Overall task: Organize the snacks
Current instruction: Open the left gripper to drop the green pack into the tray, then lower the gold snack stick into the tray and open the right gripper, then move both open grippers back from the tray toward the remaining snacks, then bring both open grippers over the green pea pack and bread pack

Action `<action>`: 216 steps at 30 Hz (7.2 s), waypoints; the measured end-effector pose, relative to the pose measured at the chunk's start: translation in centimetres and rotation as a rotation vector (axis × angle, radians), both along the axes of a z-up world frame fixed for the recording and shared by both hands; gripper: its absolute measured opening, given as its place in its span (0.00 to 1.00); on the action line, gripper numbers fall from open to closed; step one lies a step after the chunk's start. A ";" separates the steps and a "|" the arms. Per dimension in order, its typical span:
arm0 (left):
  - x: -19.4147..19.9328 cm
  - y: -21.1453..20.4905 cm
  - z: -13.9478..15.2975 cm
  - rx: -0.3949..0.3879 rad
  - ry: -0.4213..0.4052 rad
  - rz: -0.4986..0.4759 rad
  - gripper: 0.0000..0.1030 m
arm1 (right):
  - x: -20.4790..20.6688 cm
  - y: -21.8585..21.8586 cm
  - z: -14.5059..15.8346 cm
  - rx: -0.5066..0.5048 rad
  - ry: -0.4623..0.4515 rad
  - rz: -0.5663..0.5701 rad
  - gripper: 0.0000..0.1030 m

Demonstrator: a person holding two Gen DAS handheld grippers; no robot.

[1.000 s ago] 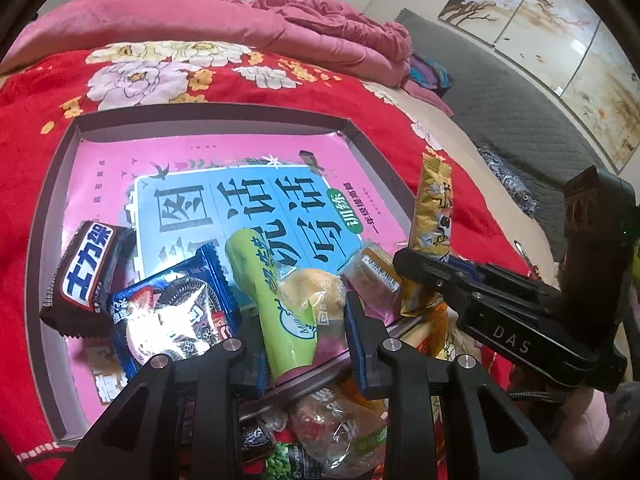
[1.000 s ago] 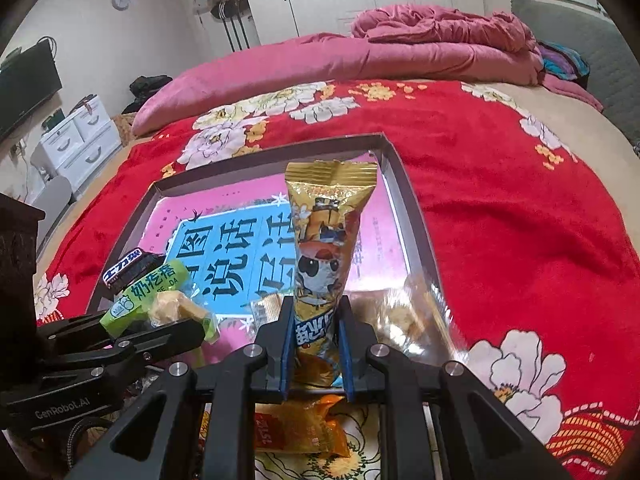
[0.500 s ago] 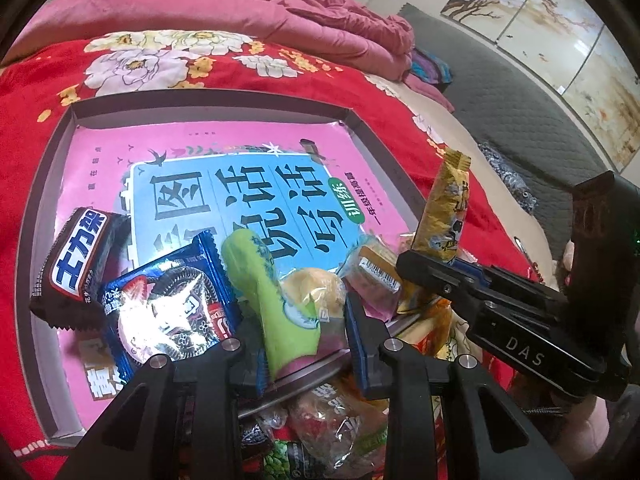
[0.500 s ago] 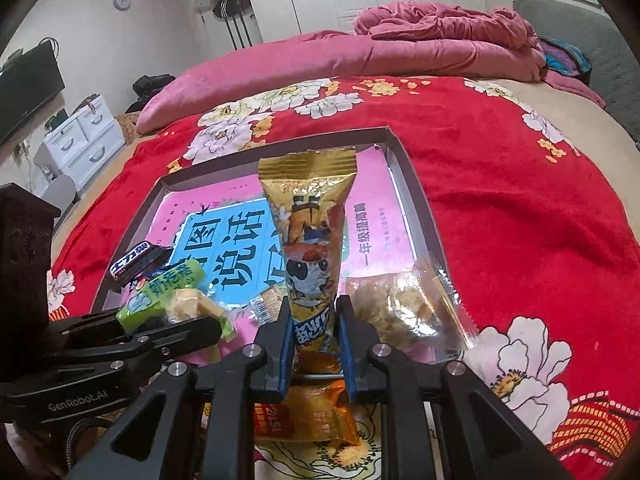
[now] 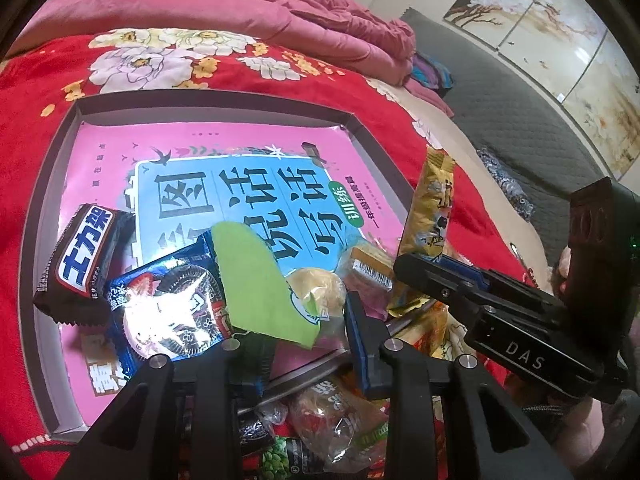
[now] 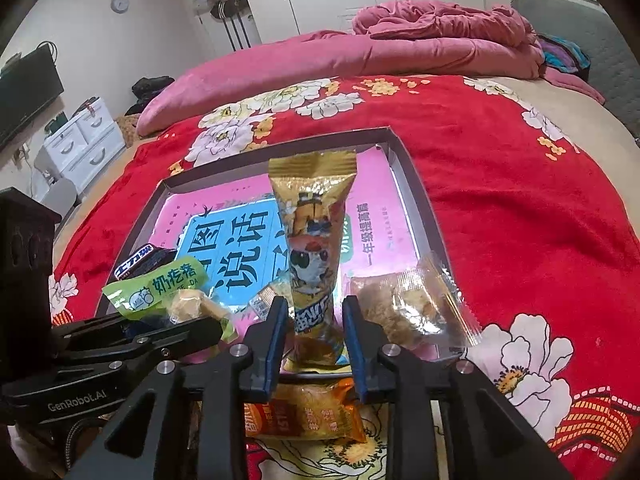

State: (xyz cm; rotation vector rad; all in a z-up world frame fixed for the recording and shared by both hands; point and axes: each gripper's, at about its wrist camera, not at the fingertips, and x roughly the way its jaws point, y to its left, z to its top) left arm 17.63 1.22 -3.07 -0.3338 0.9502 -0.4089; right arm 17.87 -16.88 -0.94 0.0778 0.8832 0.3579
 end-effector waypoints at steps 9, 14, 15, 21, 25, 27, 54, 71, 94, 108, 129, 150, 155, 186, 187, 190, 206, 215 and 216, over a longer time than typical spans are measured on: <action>0.1 0.4 0.1 -0.026 0.006 0.013 0.32 | -0.1 -0.4 0.2 0.009 0.005 -0.015 0.36; 0.0 0.5 0.1 -0.030 0.009 0.015 0.33 | -0.2 -0.5 0.4 0.005 -0.002 -0.020 0.37; 0.1 0.5 0.1 -0.028 0.010 0.016 0.34 | -0.2 -0.6 0.4 0.002 -0.002 -0.024 0.37; 0.1 0.7 0.5 -0.025 0.002 0.023 0.37 | -0.4 -0.9 0.7 -0.002 -0.013 -0.034 0.37; 0.1 1.0 0.8 -0.031 -0.003 0.030 0.39 | -0.5 -1.2 0.8 0.000 -0.016 -0.044 0.37; 0.1 1.1 0.8 -0.034 -0.004 0.033 0.42 | -0.5 -1.3 0.9 -0.002 -0.017 -0.049 0.37; -1.3 1.6 3.6 -0.012 -0.111 0.035 0.66 | -1.1 -2.5 2.7 -0.005 -0.056 -0.089 0.46; -2.0 4.6 5.2 -0.043 -0.148 0.124 0.71 | -2.0 -2.6 3.9 0.014 -0.082 -0.084 0.52; -4.4 7.7 5.7 -0.036 -0.163 0.197 0.72 | -3.9 -2.4 5.4 0.030 -0.117 -0.064 0.56; -6.7 7.8 5.6 -0.016 -0.150 0.198 0.72 | -5.4 -1.8 6.3 0.033 -0.139 -0.031 0.56; -9.5 6.4 5.1 0.019 -0.110 0.179 0.72 | -7.5 -1.5 7.9 0.032 -0.182 0.001 0.58; -11.0 4.3 5.0 0.060 -0.111 0.133 0.72 | -8.6 -2.5 7.9 0.039 -0.183 -0.009 0.62; -11.3 3.4 4.9 0.080 -0.114 0.109 0.72 | -8.8 -2.7 7.7 0.038 -0.181 -0.009 0.63; -11.4 -0.6 3.6 0.184 -0.109 0.019 0.72 | -9.5 -4.1 3.8 0.093 -0.018 -0.042 0.65; -11.3 -0.7 3.6 0.188 -0.108 0.018 0.72 | -9.5 -4.1 3.5 0.099 -0.003 -0.043 0.65; -11.0 -0.9 3.3 0.202 -0.107 0.013 0.72 | -9.2 -4.2 2.5 0.123 0.038 -0.044 0.65; -9.7 -1.8 2.3 0.224 -0.096 -0.008 0.72 | -7.4 -4.4 -1.4 0.248 0.177 -0.047 0.65; -9.0 -2.1 1.6 0.228 -0.082 -0.015 0.72 | -5.0 -4.3 -3.2 0.398 0.274 -0.092 0.65; -9.0 -2.1 1.5 0.228 -0.081 -0.014 0.72 | -4.8 -4.2 -3.4 0.410 0.280 -0.098 0.65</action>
